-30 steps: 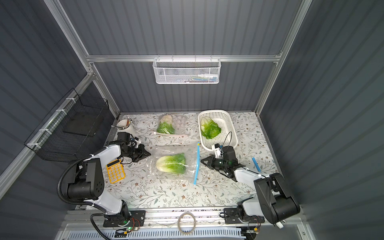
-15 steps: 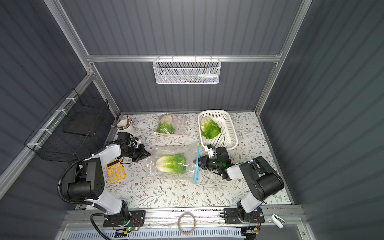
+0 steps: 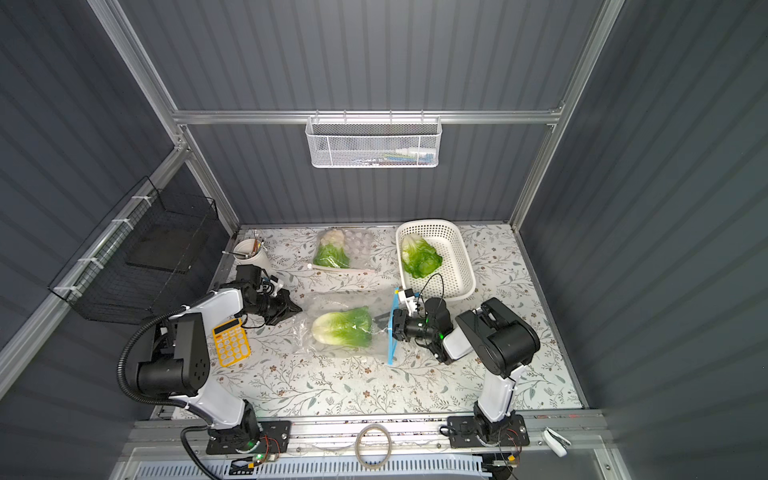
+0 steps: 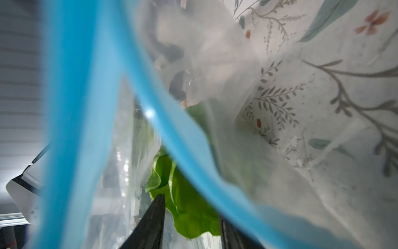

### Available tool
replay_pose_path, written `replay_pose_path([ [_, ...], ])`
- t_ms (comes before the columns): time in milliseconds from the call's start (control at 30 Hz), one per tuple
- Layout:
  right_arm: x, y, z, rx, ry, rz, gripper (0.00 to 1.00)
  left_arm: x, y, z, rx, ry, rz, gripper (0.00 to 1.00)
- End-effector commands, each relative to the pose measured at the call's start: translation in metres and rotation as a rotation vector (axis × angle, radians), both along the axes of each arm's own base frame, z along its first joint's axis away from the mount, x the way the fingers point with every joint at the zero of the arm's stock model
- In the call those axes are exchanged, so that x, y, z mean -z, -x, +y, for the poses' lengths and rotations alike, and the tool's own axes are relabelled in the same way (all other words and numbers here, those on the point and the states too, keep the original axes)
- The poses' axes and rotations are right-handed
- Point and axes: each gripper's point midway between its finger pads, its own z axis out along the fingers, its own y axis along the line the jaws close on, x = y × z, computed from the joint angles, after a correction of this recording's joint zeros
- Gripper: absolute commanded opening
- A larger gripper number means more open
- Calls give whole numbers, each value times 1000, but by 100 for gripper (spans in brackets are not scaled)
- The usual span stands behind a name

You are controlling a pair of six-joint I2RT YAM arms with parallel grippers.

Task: Open the zip-top bag and take out the chinese cabbages
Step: Pick up the Chinese cabbage from the zipper food storage bag.

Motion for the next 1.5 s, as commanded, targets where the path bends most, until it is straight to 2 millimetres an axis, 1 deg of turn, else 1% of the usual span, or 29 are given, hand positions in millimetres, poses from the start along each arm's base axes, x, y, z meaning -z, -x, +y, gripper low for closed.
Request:
replay_pose_path([
  [0, -14, 3, 6, -24, -30, -35, 46, -2, 0, -1, 13, 14, 6, 0],
  [333, -16, 8, 25, -86, 15, -41, 52, -3, 0, -3, 16, 28, 5, 0],
  [567, -11, 7, 30, -95, 30, -29, 54, -5, 0, -4, 17, 35, 0, 0],
  [667, -11, 6, 33, -98, 25, -21, 47, -5, 0, -4, 16, 35, 0, 0],
  [733, -10, 7, 34, -102, 21, -17, 33, -5, 0, -4, 16, 36, 0, 0],
  [767, -10, 7, 35, -103, 19, -15, 29, -6, 0, -4, 17, 37, -1, 0],
  [833, -12, 7, 37, -108, 13, -16, 26, -6, 0, -4, 17, 38, -1, 0],
  [867, -12, 7, 38, -110, 10, -18, 26, -6, 0, -4, 17, 37, -2, 0],
  [933, -15, 7, 38, -109, -1, -22, 33, -6, 0, -4, 17, 39, -1, 0],
  [1000, -17, 6, 39, -109, -10, -25, 37, -6, 0, -4, 17, 38, 0, 0],
  [1200, -25, 5, 41, -108, -36, -37, 42, -6, 0, -4, 16, 40, 1, 0],
  [1467, -34, 5, 43, -117, -66, -58, 44, -7, 0, -5, 17, 43, -3, 0],
])
